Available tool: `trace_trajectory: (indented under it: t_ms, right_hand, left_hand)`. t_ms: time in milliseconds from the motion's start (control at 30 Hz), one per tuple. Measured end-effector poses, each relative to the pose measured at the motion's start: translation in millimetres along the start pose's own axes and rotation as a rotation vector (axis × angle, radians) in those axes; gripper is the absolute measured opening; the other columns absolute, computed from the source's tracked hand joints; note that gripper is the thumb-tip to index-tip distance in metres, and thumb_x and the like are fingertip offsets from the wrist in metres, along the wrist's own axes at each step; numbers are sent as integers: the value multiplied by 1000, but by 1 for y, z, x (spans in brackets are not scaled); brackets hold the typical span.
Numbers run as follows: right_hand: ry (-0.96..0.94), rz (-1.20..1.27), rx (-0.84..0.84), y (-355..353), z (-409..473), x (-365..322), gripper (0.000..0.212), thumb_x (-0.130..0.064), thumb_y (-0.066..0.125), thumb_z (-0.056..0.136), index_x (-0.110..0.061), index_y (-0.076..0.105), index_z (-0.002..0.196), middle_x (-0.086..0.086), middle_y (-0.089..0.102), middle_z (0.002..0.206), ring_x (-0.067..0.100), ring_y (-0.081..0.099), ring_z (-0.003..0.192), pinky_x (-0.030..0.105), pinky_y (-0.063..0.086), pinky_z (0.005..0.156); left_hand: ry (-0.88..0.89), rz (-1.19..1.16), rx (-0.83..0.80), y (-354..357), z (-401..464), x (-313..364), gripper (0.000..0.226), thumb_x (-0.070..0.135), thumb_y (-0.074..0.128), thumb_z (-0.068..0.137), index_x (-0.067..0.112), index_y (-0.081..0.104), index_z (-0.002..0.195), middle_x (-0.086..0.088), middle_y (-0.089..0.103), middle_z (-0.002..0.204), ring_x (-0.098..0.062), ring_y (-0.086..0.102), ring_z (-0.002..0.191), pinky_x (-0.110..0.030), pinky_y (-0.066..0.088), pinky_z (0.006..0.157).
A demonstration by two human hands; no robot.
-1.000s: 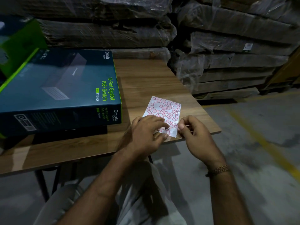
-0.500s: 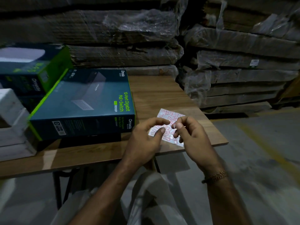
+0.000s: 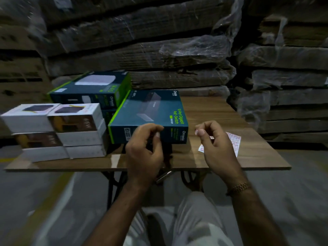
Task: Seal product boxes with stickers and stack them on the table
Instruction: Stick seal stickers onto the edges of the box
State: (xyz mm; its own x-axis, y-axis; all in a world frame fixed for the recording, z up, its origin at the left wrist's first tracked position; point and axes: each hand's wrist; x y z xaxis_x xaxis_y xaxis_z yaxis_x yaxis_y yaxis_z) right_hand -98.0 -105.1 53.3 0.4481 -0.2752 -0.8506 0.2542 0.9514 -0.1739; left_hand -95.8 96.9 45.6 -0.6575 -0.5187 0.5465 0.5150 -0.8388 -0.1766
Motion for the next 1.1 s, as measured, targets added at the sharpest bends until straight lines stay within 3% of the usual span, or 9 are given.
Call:
trace_trajectory:
  t_ms: [67,167,300,533,600,667,733,867,1100]
  right_hand:
    - [-39,-30,7,9,-1,-4,17,-13,58,107,-23,59,94,-11,70,112,-1,65,100,15,46,82]
    - [-77,-16,-6,19,1,-1,22,-12,57,107,-29,58,92,-6,66,128,7,65,119,30,52,99]
    - [-91,-14,-60,27,0,5,23,-10,57,106,-28,61,93,-10,62,139,6,56,135,45,48,111]
    - [-134,-68,-100,34,-3,6,20,-4,58,105,-20,63,94,-15,55,148,5,48,143,38,43,116]
    - [-166,-88,-82,32,2,-1,21,-3,59,105,-20,64,93,-16,55,145,3,45,145,37,44,114]
    - [-199,-99,-54,24,14,-15,20,-7,58,105,-22,63,94,-20,55,141,2,43,146,37,46,111]
    - [-245,-120,-19,14,28,-33,18,-8,57,106,-21,62,94,-19,58,133,-1,39,149,36,44,112]
    - [-305,-165,19,-2,47,-74,17,-8,56,107,-18,63,95,-39,58,122,-9,35,147,35,40,115]
    - [-360,-175,-14,-24,39,-122,17,-15,56,108,-24,62,95,-49,49,123,-11,31,148,39,42,114]
  left_hand:
    - [-12,94,146,-12,-1,-10,23,-10,67,93,5,71,110,-8,67,119,-21,64,117,-35,50,104]
    - [-159,176,287,-19,-8,-27,36,-2,69,95,4,62,129,-14,56,138,-28,52,135,-46,44,115]
    - [-331,190,267,-15,-17,-41,66,6,75,91,4,44,148,-17,44,149,-34,43,141,-54,42,117]
    - [-492,197,126,-12,-12,-51,91,19,84,88,4,30,160,-19,37,158,-37,31,149,-59,29,125]
    - [-460,158,97,-15,-4,-42,91,15,86,85,4,33,158,-18,38,155,-32,32,146,-42,29,127]
    - [-365,136,78,-21,9,-28,94,13,88,84,5,33,160,-18,37,158,-26,31,146,-4,20,117]
    - [-245,129,64,-27,27,-15,98,16,92,81,9,34,161,-14,36,158,-20,35,144,4,19,109]
    - [-110,72,22,-35,63,4,108,23,100,71,21,36,158,1,35,148,-18,46,138,-39,51,112]
    - [-7,-75,41,-54,93,17,104,50,97,65,30,44,152,5,50,147,-22,55,132,-52,54,104]
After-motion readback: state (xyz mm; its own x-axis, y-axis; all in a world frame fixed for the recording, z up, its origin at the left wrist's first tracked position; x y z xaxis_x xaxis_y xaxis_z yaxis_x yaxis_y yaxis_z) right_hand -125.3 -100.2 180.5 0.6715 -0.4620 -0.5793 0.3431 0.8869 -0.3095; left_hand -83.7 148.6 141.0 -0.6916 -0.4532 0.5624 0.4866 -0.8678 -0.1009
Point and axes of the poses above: each hand's wrist, its own z-axis towards the middle knuckle, its own y-axis out of the palm, x = y × z
